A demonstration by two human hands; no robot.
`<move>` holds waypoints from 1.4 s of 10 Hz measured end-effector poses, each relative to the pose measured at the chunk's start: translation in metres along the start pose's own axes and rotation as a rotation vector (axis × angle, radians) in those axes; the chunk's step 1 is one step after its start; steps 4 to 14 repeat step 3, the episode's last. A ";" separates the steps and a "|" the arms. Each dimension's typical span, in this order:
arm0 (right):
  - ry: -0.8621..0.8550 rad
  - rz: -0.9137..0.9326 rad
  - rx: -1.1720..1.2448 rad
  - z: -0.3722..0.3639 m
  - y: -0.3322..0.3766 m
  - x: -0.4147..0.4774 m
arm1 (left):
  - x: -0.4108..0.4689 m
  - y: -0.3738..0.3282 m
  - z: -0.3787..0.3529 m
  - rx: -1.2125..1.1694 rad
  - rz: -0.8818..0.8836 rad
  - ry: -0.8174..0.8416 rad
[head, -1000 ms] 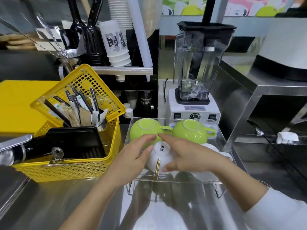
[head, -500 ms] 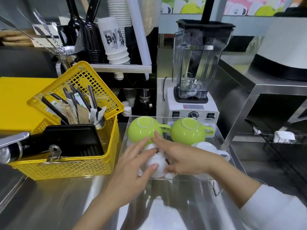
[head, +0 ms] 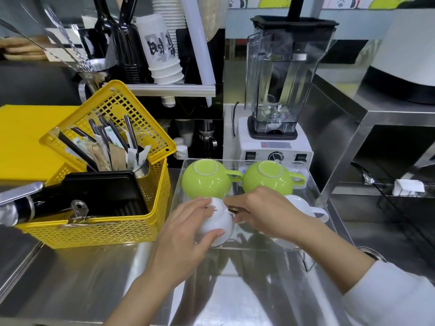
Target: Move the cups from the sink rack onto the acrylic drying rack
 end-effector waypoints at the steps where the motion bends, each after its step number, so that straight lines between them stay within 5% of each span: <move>1: 0.011 -0.017 0.015 -0.005 -0.002 0.001 | 0.001 0.000 -0.001 -0.015 0.019 -0.008; 14: 0.002 -0.003 0.092 -0.001 -0.001 -0.002 | 0.001 0.000 0.002 -0.081 0.067 0.001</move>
Point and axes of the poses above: each hand's wrist, its own x-axis towards the middle knuckle, its own z-axis out of the back of the hand, y = z × x, the point moved 1 cm from there along x, towards the middle knuckle, and after that the axes turned 7 degrees about -y, right-handed, at the moved point
